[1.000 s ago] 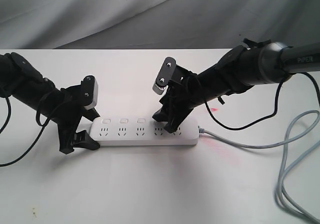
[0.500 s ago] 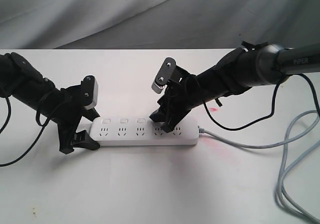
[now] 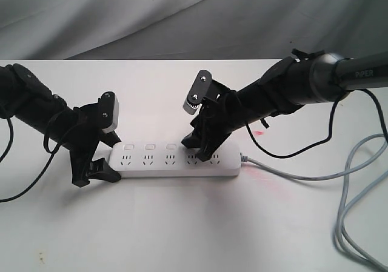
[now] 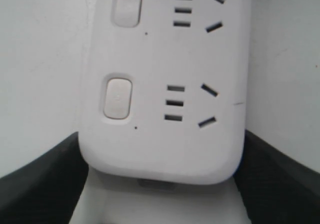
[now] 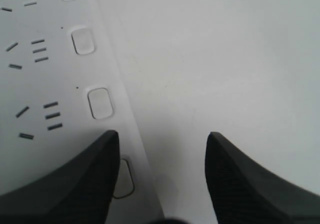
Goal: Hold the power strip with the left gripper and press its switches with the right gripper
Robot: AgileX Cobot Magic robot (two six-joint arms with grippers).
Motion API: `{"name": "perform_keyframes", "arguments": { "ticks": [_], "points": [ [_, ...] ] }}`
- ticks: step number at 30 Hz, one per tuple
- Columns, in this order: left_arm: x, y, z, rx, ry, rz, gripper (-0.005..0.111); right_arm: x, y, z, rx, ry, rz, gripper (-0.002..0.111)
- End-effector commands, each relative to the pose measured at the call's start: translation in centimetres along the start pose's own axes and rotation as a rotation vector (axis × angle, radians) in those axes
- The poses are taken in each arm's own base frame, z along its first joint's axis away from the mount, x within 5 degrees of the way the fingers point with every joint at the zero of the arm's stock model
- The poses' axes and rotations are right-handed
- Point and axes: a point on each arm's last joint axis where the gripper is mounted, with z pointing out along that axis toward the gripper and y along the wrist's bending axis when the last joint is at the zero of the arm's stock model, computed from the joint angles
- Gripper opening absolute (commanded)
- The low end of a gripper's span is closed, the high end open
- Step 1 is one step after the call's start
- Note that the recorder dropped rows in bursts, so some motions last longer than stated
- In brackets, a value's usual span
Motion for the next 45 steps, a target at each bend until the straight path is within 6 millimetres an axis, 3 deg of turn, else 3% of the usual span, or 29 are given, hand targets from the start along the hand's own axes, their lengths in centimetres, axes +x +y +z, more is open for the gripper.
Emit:
{"name": "perform_keyframes", "arguments": {
  "ticks": [1,24,27,34,39,45],
  "points": [
    [0.3,0.2,0.4,-0.020,0.032,0.034,0.063,2.2,0.3,1.3,-0.024,0.089,-0.082,0.050],
    [0.3,0.2,0.4,-0.020,0.032,0.034,0.063,4.9,0.8,2.0,-0.048,0.154,-0.063,0.050],
    [0.3,0.2,0.4,-0.020,0.032,0.034,0.063,3.5,0.6,1.0,-0.019,0.108,-0.043,0.050],
    [0.3,0.2,0.4,-0.020,0.032,0.034,0.063,-1.1,0.1,-4.0,0.077,-0.025,-0.063,0.050],
    [0.3,0.2,0.4,-0.020,0.032,0.034,0.063,-1.9,-0.1,-5.4,0.104,-0.041,-0.090,0.050],
    [0.3,0.2,0.4,-0.020,0.032,0.034,0.063,-0.6,-0.5,-5.7,0.095,-0.006,-0.096,0.050]
  ]
}}
